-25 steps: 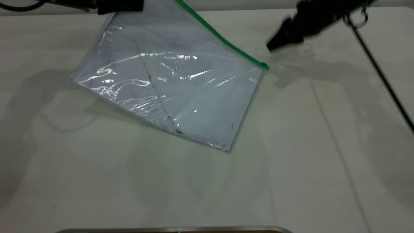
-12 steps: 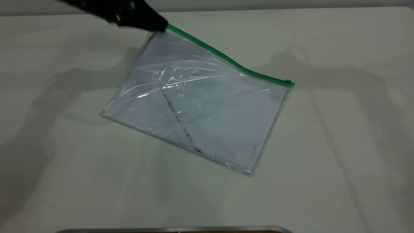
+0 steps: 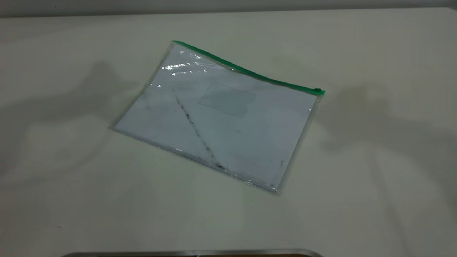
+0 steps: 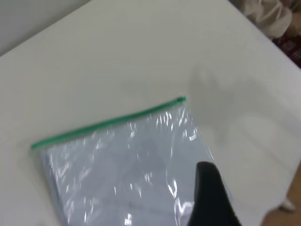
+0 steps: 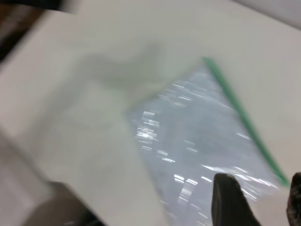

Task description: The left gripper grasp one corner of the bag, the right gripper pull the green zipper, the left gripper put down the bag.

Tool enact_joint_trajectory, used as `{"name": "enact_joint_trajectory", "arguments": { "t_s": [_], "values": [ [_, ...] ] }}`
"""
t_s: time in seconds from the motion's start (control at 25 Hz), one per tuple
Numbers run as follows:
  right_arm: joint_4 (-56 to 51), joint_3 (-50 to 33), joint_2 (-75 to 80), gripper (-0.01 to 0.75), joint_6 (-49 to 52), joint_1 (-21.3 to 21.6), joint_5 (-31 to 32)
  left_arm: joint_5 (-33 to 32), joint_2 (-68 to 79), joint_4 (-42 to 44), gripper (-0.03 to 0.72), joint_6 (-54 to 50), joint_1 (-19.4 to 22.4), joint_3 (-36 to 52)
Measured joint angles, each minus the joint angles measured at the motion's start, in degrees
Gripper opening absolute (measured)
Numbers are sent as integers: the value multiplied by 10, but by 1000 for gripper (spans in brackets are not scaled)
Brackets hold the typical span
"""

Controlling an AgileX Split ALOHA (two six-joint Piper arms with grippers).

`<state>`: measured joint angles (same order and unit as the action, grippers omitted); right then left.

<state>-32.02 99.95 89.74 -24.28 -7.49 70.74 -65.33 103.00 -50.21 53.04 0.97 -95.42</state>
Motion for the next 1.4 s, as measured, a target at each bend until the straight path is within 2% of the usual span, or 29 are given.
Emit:
{"name": "enact_joint_trajectory", "arguments": {
  "t_s": [0.12, 0.24, 0.48, 0.64, 0.76, 0.92, 1.08, 1.28, 1.4],
  "values": [
    [79, -20, -70, 339, 54, -14, 0, -16, -78, 52, 525, -56, 0, 1],
    [104, -73, -146, 338, 76, -18, 0, -16, -146, 103, 525, -102, 0, 1],
    [122, -265, -319, 337, 82, -19, 0, -16, -260, 222, 525, -213, 0, 1],
    [179, -393, -440, 338, 82, -21, 0, -16, -324, 294, 525, -296, 0, 8],
    [235, -488, -530, 341, 84, -21, 0, -16, -369, 313, 525, -336, 0, 39],
    [286, -602, -619, 390, 111, -21, 0, -16, -425, 312, 525, -357, 0, 121],
    [286, -685, -670, 429, 135, -21, -6, -16, -484, 314, 520, -363, 0, 245],
    [283, -713, -678, 433, 171, -21, -71, -16, -568, 346, 496, -366, 0, 427],
    [283, -717, -678, 433, 177, -21, -77, -16, -619, 382, 490, -379, 0, 526]
  ]
}}
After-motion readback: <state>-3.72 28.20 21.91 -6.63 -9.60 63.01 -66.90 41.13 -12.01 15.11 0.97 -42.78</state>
